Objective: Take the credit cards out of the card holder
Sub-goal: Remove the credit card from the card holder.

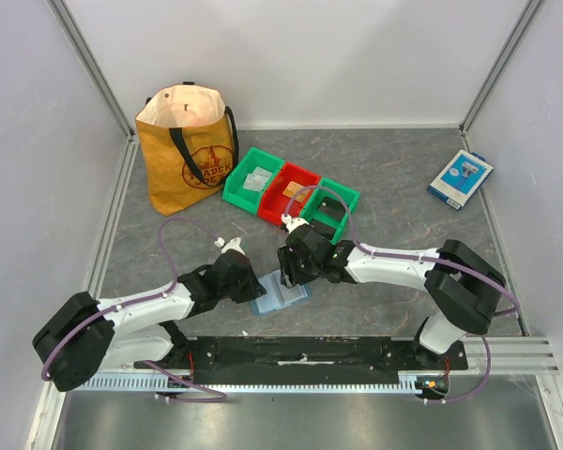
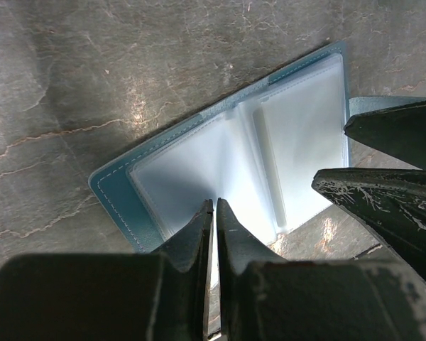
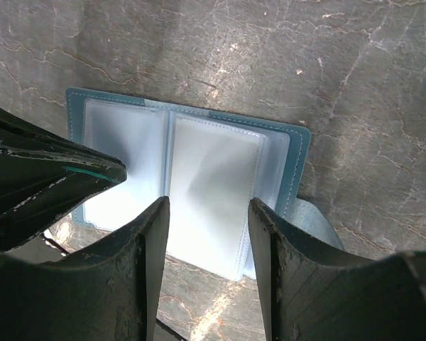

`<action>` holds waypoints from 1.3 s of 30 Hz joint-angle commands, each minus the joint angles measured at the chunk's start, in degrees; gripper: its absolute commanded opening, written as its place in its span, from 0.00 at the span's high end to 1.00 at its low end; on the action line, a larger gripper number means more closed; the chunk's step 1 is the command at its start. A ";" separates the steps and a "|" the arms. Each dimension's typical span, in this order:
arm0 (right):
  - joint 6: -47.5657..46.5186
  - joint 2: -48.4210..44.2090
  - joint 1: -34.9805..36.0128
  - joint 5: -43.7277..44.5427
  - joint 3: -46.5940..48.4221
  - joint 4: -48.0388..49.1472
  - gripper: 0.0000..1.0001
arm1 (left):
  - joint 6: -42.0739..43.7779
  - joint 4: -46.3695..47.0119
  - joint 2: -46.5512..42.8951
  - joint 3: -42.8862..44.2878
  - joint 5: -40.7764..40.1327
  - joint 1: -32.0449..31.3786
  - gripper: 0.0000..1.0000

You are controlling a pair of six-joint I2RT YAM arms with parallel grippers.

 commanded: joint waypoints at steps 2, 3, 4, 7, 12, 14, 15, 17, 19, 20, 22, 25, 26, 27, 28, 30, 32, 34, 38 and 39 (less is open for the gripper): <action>-0.39 0.78 0.44 1.36 2.13 0.64 0.45 | -0.50 -1.84 -0.57 -1.20 0.28 -0.35 0.89; -0.39 0.79 0.53 1.53 2.04 0.64 0.45 | -0.50 -1.84 -0.57 -1.20 0.28 -0.35 0.89; -0.31 0.79 0.53 1.54 2.04 0.64 0.45 | -0.50 -1.92 -0.57 -1.20 0.28 -0.35 0.89; -0.13 0.87 0.53 1.89 1.87 0.64 0.45 | -0.58 -1.84 -0.48 -1.29 0.28 -0.35 0.89; -0.22 1.22 0.53 2.15 1.87 0.55 0.44 | -0.50 -1.84 -0.48 -1.29 0.37 -0.35 0.89; 0.05 1.40 0.53 3.03 1.78 0.37 0.45 | -0.58 -1.83 -0.66 -1.29 0.37 -0.35 0.89; -0.04 1.40 0.53 2.77 1.86 0.37 0.45 | -0.59 -1.84 -0.66 -1.29 0.37 -0.35 0.89; 0.13 1.40 0.53 2.33 1.87 0.37 0.45 | -0.58 -1.84 -0.75 -1.38 0.28 -0.35 0.89; 0.05 1.31 0.62 2.15 1.87 0.46 0.47 | -0.59 -1.84 -0.75 -1.46 0.28 -0.43 0.89; -0.04 1.31 0.53 1.89 1.95 0.55 0.49 | -0.59 -1.84 -0.84 -1.46 0.20 -0.35 0.89; -0.04 1.14 0.62 1.36 1.95 0.72 0.52 | -0.59 -1.75 -0.84 -1.46 0.28 -0.35 0.89; -0.22 1.05 0.70 0.31 1.95 1.16 0.55 | -0.59 -1.75 -0.84 -1.46 0.28 -0.35 0.89; -0.13 1.05 0.70 -0.04 1.95 1.25 0.55 | -0.59 -1.75 -0.75 -1.46 0.28 -0.35 0.89; -0.13 1.22 0.70 -0.31 1.95 1.43 0.56 | -0.59 -1.75 -0.75 -1.46 0.28 -0.35 0.89; -0.13 1.23 0.70 -0.75 2.04 1.52 0.58 | -0.59 -1.75 -0.75 -1.46 0.20 -0.35 0.89; 0.05 1.14 0.70 -1.37 1.87 2.21 0.60 | -0.59 -1.75 -0.84 -1.55 0.37 -0.35 0.89; 0.48 0.61 0.70 -4.78 1.78 3.79 0.61 | -0.59 -1.75 -0.84 -1.64 0.37 -0.43 0.89; 0.92 0.26 0.62 -6.45 1.69 4.85 0.62 | -0.59 -1.66 -1.01 -1.64 0.28 -0.43 0.89; 2.07 -1.23 0.70 -8.75 1.69 6.43 0.65 | -0.67 -1.66 -1.01 -1.82 0.20 -0.35 0.89; 2.33 -1.58 0.70 -8.31 1.69 6.35 0.65 | -0.67 -1.49 -1.10 -1.90 0.20 -0.35 0.89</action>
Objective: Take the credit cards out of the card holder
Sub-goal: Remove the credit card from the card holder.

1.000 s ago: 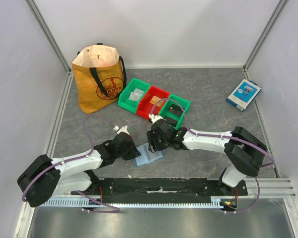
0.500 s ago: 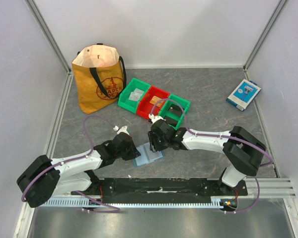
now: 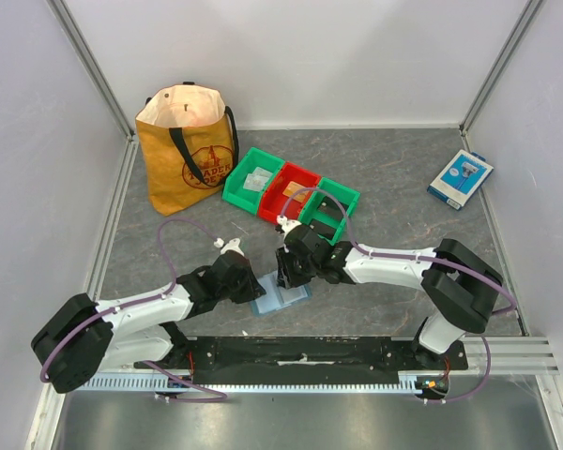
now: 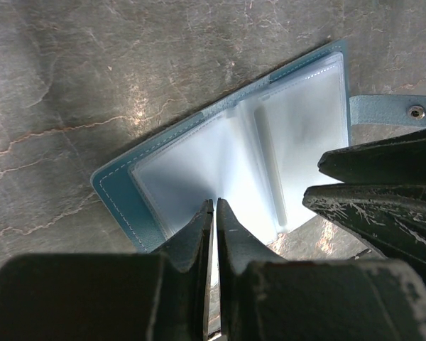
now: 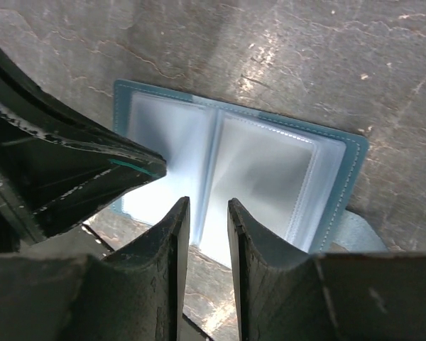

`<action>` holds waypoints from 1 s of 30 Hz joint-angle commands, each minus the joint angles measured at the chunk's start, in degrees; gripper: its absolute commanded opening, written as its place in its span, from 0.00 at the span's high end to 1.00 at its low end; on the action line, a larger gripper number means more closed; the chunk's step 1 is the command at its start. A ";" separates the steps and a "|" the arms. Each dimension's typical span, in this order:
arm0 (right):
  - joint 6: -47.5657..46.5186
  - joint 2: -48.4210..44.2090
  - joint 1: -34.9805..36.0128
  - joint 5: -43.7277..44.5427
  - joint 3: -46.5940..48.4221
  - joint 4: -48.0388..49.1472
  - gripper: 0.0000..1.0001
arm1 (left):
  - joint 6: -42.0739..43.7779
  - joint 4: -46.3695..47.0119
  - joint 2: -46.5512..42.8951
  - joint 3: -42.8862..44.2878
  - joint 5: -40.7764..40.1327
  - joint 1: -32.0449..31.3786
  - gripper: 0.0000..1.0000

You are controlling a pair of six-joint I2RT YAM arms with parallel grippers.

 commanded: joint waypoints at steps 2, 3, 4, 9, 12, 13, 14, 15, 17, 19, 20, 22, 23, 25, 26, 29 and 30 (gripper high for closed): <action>1.46 -3.38 0.33 0.52 1.69 2.29 0.62 | -0.74 -1.59 -0.44 -1.27 0.35 -0.35 0.89; 1.46 -3.64 0.33 2.36 1.69 1.41 0.61 | -0.74 -1.59 -0.44 -1.27 0.26 -0.35 0.89; 1.28 -3.73 0.33 3.95 1.78 0.10 0.60 | -0.65 -1.59 -0.44 -1.27 0.35 -0.35 0.89; -0.03 -3.03 0.42 10.55 2.39 -3.69 0.55 | -0.65 -1.68 -0.53 -1.27 0.17 -0.43 0.89; -0.21 -2.33 0.60 11.43 2.57 -4.05 0.53 | -0.65 -1.59 -0.53 -1.36 0.26 -0.43 0.89; -0.30 -2.07 0.68 11.52 2.66 -4.14 0.53 | -0.65 -1.59 -0.62 -1.36 0.26 -0.43 0.89; -0.30 -1.72 0.68 11.70 2.83 -4.14 0.53 | -0.65 -1.59 -0.62 -1.36 0.26 -0.35 0.89; -0.39 -1.54 0.77 11.70 2.92 -4.14 0.53 | -0.65 -1.59 -0.62 -1.36 0.18 -0.35 0.89; -0.48 -0.84 0.77 11.79 3.18 -4.14 0.53 | -0.65 -1.59 -0.62 -1.36 0.18 -0.43 0.89; -0.65 -0.40 0.95 11.88 3.36 -4.05 0.53 | -0.65 -1.59 -0.36 -1.36 0.17 -0.35 0.89; -0.74 -0.31 0.95 11.70 3.45 -4.05 0.53 | -0.65 -1.59 -0.53 -1.36 0.17 -0.35 0.89; -0.83 0.13 0.95 11.18 3.53 -4.14 0.53 | -0.65 -1.59 -0.44 -1.36 0.17 -0.35 0.89; -0.91 0.22 1.03 11.00 3.54 -4.05 0.53 | -0.65 -1.59 -0.44 -1.36 0.26 -0.43 0.89; -0.92 0.57 1.04 11.08 3.54 -4.14 0.53 | -0.65 -1.59 -0.44 -1.36 0.35 -0.35 0.89; -0.92 0.75 1.04 11.43 3.54 -4.05 0.53 | -0.65 -1.59 -0.44 -1.36 0.26 -0.35 0.89; -0.83 0.92 1.04 12.23 3.45 -4.22 0.52 | -0.65 -1.59 -0.53 -1.45 0.35 -0.35 0.89; -0.83 0.92 1.04 12.14 3.53 -4.14 0.52 | -0.65 -1.68 -0.53 -1.45 0.26 -0.35 0.89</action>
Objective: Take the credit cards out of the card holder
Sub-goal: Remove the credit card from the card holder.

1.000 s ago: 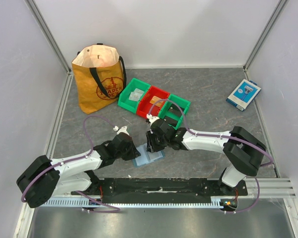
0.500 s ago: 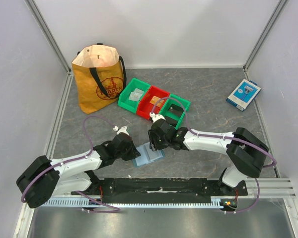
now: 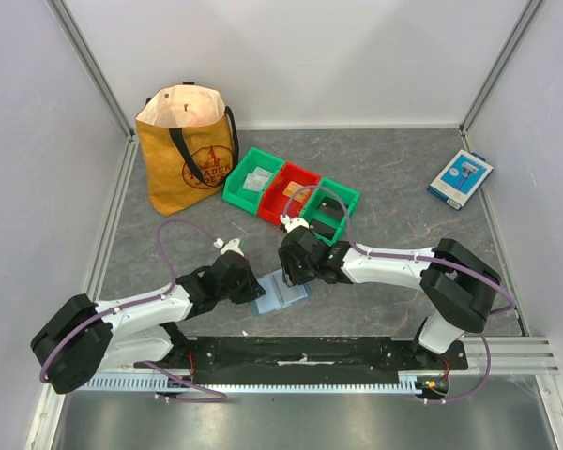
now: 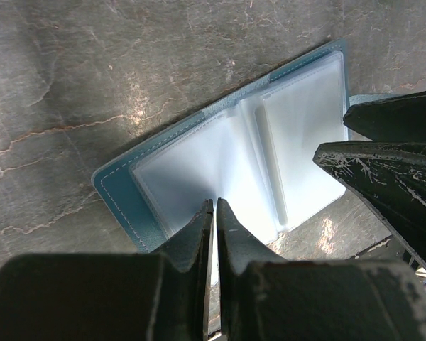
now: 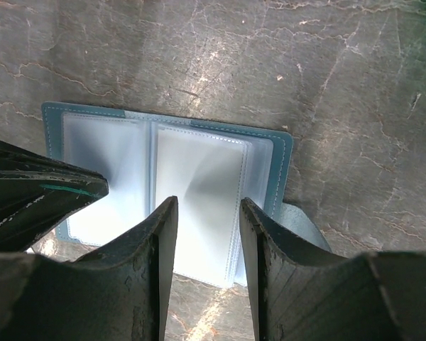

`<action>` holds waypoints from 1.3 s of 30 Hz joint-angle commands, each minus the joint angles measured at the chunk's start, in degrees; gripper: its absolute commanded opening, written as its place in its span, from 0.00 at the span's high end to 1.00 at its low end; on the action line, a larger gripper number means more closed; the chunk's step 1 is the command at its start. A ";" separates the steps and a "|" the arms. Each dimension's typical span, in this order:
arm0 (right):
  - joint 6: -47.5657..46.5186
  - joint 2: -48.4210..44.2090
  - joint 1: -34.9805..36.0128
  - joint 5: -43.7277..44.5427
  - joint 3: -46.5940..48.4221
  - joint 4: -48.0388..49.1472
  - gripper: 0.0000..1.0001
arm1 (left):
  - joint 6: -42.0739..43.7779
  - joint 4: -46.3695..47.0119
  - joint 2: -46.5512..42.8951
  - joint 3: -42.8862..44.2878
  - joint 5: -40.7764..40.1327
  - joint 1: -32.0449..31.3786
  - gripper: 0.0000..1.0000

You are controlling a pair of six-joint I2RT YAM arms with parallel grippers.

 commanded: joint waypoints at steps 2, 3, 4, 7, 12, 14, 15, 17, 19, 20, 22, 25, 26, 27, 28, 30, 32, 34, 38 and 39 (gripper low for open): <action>-0.59 0.66 0.40 1.19 2.25 0.04 0.52 | -0.61 -1.70 -0.12 -1.18 0.26 -0.26 0.89; -0.67 0.57 0.40 0.84 2.33 0.12 0.53 | -0.61 -1.70 -0.20 -1.18 0.35 -0.35 0.89; -0.67 0.57 0.40 0.66 2.33 0.04 0.53 | -0.61 -1.70 -0.12 -1.18 0.26 -0.35 0.89; -0.76 0.57 0.49 0.05 2.42 0.30 0.54 | -0.70 -1.70 -0.20 -1.10 0.26 -0.35 0.89; 0.20 1.19 0.49 2.06 2.33 -0.31 0.51 | -0.70 -1.70 -0.38 -1.27 0.35 -0.35 0.89; 0.55 1.19 0.49 2.85 2.25 -0.40 0.51 | -0.70 -1.70 -0.47 -1.36 0.35 -0.35 0.89; 0.73 1.10 0.49 3.20 2.16 -0.58 0.51 | -0.70 -1.70 -0.47 -1.36 0.26 -0.35 0.89; 0.73 1.01 0.49 3.47 2.16 -0.75 0.51 | -0.78 -1.70 -0.47 -1.45 0.26 -0.35 0.89; 0.73 0.84 0.49 3.03 2.16 -0.76 0.51 | -0.78 -1.70 -0.47 -1.45 0.26 -0.43 0.89; 0.56 0.84 0.49 2.86 2.25 -0.67 0.51 | -0.78 -1.70 -0.47 -1.45 0.35 -0.35 0.89; 0.38 0.84 0.40 2.33 2.42 -0.67 0.53 | -0.78 -1.70 -0.56 -1.45 0.26 -0.35 0.89; 0.12 0.40 0.66 1.45 2.69 -0.67 0.57 | -0.78 -1.70 -0.38 -1.45 0.26 -0.35 0.89; -0.06 0.14 0.67 1.10 2.95 -0.58 0.57 | -0.78 -1.70 -0.47 -1.45 0.18 -0.35 0.89; -0.06 0.05 0.75 0.84 3.12 -0.49 0.58 | -0.78 -1.70 -0.56 -1.45 0.26 -0.35 0.89; -0.15 -0.21 0.84 0.49 3.30 -0.58 0.58 | -0.78 -1.70 -0.47 -1.45 0.26 -0.35 0.89; -0.23 -0.65 1.02 -0.04 3.65 -0.67 0.59 | -0.78 -1.70 -0.47 -1.45 0.26 -0.35 0.89; -0.32 -1.27 1.19 -0.57 4.00 -0.75 0.59 | -0.61 -1.70 -0.64 -1.36 0.26 -0.35 0.89; -0.32 -1.97 1.45 -1.01 4.70 -1.54 0.59 | -0.70 -1.70 -0.64 -1.36 0.26 -0.35 0.89; -0.76 -3.29 1.98 -2.94 5.85 -2.07 0.59 | -0.70 -2.32 -1.43 -1.18 0.18 -0.35 0.89; -0.94 -3.55 2.16 -3.64 6.02 -2.16 0.59 | -0.78 -2.58 -1.87 -1.18 0.00 -0.35 0.89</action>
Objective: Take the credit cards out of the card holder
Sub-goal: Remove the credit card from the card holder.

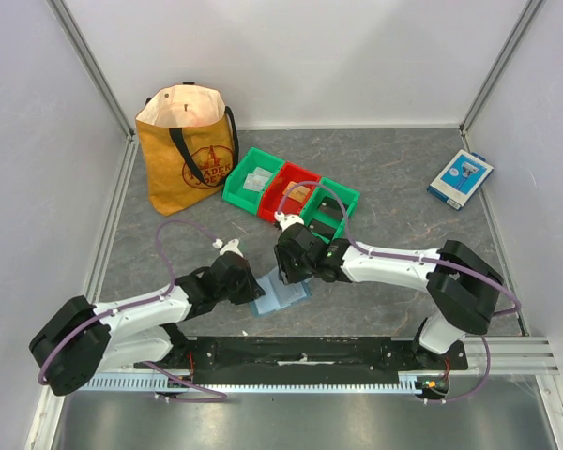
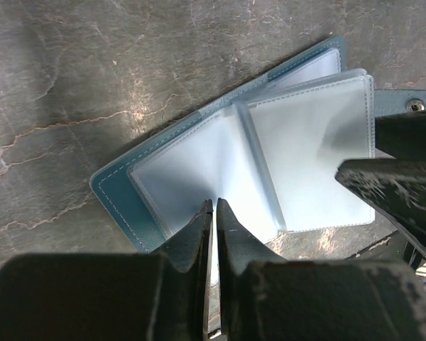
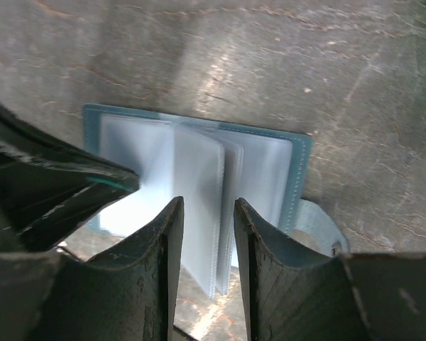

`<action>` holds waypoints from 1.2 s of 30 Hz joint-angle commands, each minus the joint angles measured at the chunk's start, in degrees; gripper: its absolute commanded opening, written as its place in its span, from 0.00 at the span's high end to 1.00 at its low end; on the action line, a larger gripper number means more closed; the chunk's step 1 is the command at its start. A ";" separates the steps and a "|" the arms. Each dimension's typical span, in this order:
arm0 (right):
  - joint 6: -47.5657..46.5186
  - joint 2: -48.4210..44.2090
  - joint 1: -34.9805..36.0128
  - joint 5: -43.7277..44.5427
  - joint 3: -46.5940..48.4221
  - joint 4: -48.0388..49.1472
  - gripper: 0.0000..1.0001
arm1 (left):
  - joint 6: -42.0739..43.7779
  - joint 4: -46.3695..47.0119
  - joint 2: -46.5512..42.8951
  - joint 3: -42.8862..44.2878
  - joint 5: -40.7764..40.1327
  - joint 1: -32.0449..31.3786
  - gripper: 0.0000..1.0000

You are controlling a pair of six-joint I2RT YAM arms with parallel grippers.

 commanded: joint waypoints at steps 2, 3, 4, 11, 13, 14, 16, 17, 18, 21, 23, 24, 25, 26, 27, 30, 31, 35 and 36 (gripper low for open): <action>-0.70 -3.47 1.40 -4.52 3.66 0.42 0.59 | -1.26 -3.59 -2.88 -0.88 -0.53 -0.35 0.88; -0.87 -3.47 1.48 -5.05 3.84 0.51 0.59 | -1.53 -4.11 -3.93 -0.88 -0.79 -0.35 0.87; -0.96 -3.21 1.66 -5.32 4.02 0.42 0.59 | -1.88 -4.90 -5.25 -0.88 -1.23 -0.35 0.85; -1.58 -1.28 2.45 -8.92 4.28 2.00 0.60 | -4.34 -8.86 -14.66 -1.05 -3.87 -0.35 0.79; -1.75 -1.19 2.80 -10.32 4.28 2.87 0.61 | -5.22 -10.09 -16.06 -1.14 -4.04 -0.35 0.77; -2.01 -0.93 2.89 -11.29 4.20 3.49 0.61 | -5.83 -10.79 -17.12 -1.32 -4.39 -0.43 0.76; -2.28 -0.40 2.89 -13.05 4.28 4.37 0.61 | -7.15 -12.02 -19.14 -1.75 -5.53 -0.35 0.75; -2.63 0.30 2.98 -13.92 4.37 4.37 0.61 | -7.94 -12.73 -20.28 -2.10 -6.41 -0.35 0.74; -3.33 1.09 2.98 -15.41 4.72 4.29 0.61 | -8.73 -13.60 -21.77 -2.28 -7.11 -0.35 0.73; -3.34 2.94 2.98 -17.09 4.55 4.55 0.60 | -10.40 -16.15 -26.51 -2.72 -9.84 -0.35 0.72; -3.42 3.38 2.98 -16.40 4.20 4.46 0.60 | -11.02 -18.00 -29.15 -2.64 -11.33 -0.35 0.71; -3.42 3.12 2.98 -15.70 4.02 4.55 0.60 | -11.20 -18.62 -30.21 -2.55 -11.86 -0.35 0.71; -3.77 2.95 2.98 -15.34 3.85 4.81 0.59 | -11.29 -19.23 -30.92 -2.46 -12.13 -0.43 0.71; -3.86 2.60 2.98 -14.82 3.67 4.64 0.59 | -11.29 -19.24 -31.36 -2.46 -12.13 -0.35 0.71; -3.95 2.42 2.80 -14.20 3.67 4.72 0.58 | -11.29 -19.24 -31.45 -2.37 -11.96 -0.35 0.70; -3.78 1.72 2.28 -13.06 3.14 4.99 0.57 | -10.76 -17.84 -29.88 -2.11 -10.55 -0.26 0.71; -3.60 1.63 2.01 -12.18 2.79 5.16 0.56 | -10.50 -17.40 -28.74 -1.85 -9.94 -0.35 0.72; -3.51 1.71 1.31 -12.35 2.00 5.51 0.54 | -8.65 -15.90 -25.13 -0.18 -7.39 -0.35 0.73; -3.42 1.45 1.13 -12.61 1.82 5.78 0.52 | -8.39 -15.90 -24.52 0.17 -7.12 -0.35 0.73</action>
